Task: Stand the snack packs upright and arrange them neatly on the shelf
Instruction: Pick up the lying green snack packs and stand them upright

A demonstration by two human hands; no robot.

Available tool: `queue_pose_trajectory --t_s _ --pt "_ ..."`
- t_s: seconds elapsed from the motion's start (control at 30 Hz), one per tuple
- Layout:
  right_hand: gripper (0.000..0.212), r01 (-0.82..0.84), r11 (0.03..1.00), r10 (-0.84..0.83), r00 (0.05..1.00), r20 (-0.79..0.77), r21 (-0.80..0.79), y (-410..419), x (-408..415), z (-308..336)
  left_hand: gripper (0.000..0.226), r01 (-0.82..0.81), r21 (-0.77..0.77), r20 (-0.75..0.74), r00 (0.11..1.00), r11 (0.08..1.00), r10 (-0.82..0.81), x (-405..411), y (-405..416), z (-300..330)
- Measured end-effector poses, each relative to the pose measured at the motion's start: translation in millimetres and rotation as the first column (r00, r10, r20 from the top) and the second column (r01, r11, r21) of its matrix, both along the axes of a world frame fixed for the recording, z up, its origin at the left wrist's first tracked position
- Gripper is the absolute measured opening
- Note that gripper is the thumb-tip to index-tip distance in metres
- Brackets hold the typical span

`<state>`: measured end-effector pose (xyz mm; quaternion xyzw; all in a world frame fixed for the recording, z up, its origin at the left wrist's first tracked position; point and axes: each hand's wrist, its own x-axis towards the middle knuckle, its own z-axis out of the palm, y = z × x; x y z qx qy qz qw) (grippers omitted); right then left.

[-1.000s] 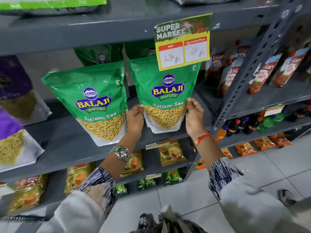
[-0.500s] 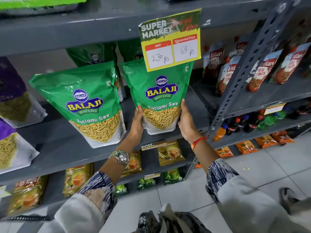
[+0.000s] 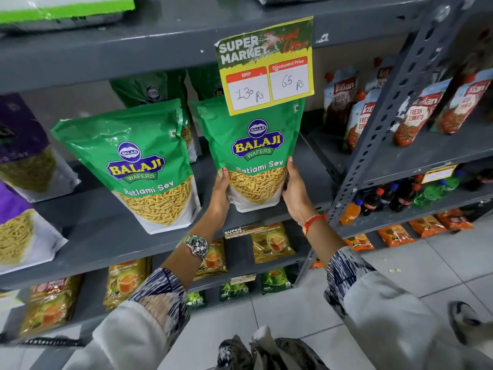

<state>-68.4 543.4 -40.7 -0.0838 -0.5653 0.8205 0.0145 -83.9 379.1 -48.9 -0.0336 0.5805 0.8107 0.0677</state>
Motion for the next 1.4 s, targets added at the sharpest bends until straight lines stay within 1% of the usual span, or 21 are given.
queue_pose_trajectory --t_s 0.07,0.17,0.23,0.27,0.33,0.37,0.43,0.5,0.57,0.6,0.63,0.7,0.77,0.8,0.87,0.9,0.97,1.03,1.13,1.2,1.4 --pt "0.046 0.028 0.998 -0.029 0.999 0.015 0.056 -1 5 2 0.04 -0.087 -0.075 -0.05 0.995 0.993 0.084 7 2 6" --pt "0.047 0.244 0.962 -0.25 0.967 0.039 0.126 -3 18 2 0.044 -0.231 -0.162 -0.18 0.963 0.959 0.202 26 3 10" --pt "0.039 0.406 0.901 -0.41 0.912 -0.009 0.154 -8 33 -1 0.037 -0.312 -0.215 -0.269 0.93 0.925 0.251 45 1 7" --pt "0.031 0.466 0.875 -0.464 0.885 -0.049 0.133 -14 44 -3 0.031 -0.363 -0.223 -0.285 0.912 0.905 0.295 56 -1 4" --pt "0.017 0.487 0.868 -0.476 0.872 -0.114 0.1 -33 62 -7 0.021 -0.504 -0.235 -0.32 0.848 0.831 0.423 75 -12 -5" --pt "0.015 0.461 0.881 -0.445 0.884 -0.145 0.106 -44 72 -10 0.018 -0.577 -0.245 -0.36 0.801 0.779 0.479 82 -19 -8" --pt "0.015 0.328 0.935 -0.305 0.938 -0.165 0.136 -66 82 -16 0.014 -0.709 -0.237 -0.442 0.688 0.664 0.576 92 -38 -14" --pt "0.018 0.126 0.973 -0.099 0.985 -0.14 0.196 -90 82 -20 0.011 -0.804 -0.211 -0.484 0.58 0.556 0.655 96 -63 -16" --pt "0.024 -0.073 0.974 0.096 0.99 -0.099 0.214 -114 78 -22 0.008 -0.862 -0.204 -0.489 0.5 0.463 0.715 97 -92 -16" --pt "0.03 -0.166 0.964 0.187 0.979 -0.085 0.21 -125 73 -21 0.005 -0.878 -0.19 -0.468 0.475 0.44 0.745 94 -107 -15" --pt "0.037 -0.245 0.945 0.265 0.962 -0.067 0.214 -135 66 -21 0.008 -0.881 -0.169 -0.423 0.47 0.442 0.775 88 -122 -14" --pt "0.052 -0.319 0.92 0.332 0.943 -0.016 0.229 -152 49 -21 0.025 -0.853 -0.147 -0.301 0.521 0.501 0.799 70 -151 -12" --pt "0.062 -0.3 0.93 0.307 0.952 -0.001 0.21 -167 32 -15 0.04 -0.778 -0.19 -0.193 0.628 0.599 0.754 52 -173 -8" --pt "0.065 -0.279 0.94 0.283 0.959 0.007 0.195 -173 26 -12 0.043 -0.723 -0.198 -0.14 0.689 0.662 0.711 45 -180 -8" --pt "0.064 -0.257 0.952 0.259 0.966 0.015 0.166 -184 21 -8 0.044 -0.6 -0.135 -0.046 0.799 0.789 0.6 36 -188 -9" --pt "0.06 -0.249 0.954 0.252 0.968 0.007 0.169 -189 21 -8 0.045 -0.538 -0.089 -0.022 0.843 0.838 0.538 34 -189 -10" --pt "0.05 -0.214 0.959 0.222 0.975 -0.021 0.186 -195 24 -8 0.045 -0.417 -0.056 -0.047 0.909 0.907 0.415 31 -187 -12" --pt "0.048 -0.17 0.969 0.179 0.983 -0.037 0.177 -197 27 -9 0.038 -0.345 -0.086 -0.097 0.937 0.935 0.337 35 -187 -14" --pt "0.038 -0.144 0.977 0.155 0.986 -0.063 0.154 -198 35 -11 0.022 -0.31 -0.102 -0.145 0.945 0.945 0.294 38 -188 -20" --pt "0.038 -0.121 0.983 0.131 0.99 -0.061 0.139 -196 39 -13 0.018 -0.286 -0.119 -0.154 0.951 0.951 0.267 39 -186 -21" --pt "0.066 -0.082 0.987 0.082 0.997 0.002 0.137 -190 37 -10 0.016 -0.22 -0.104 -0.171 0.965 0.97 0.201 35 -176 -13"
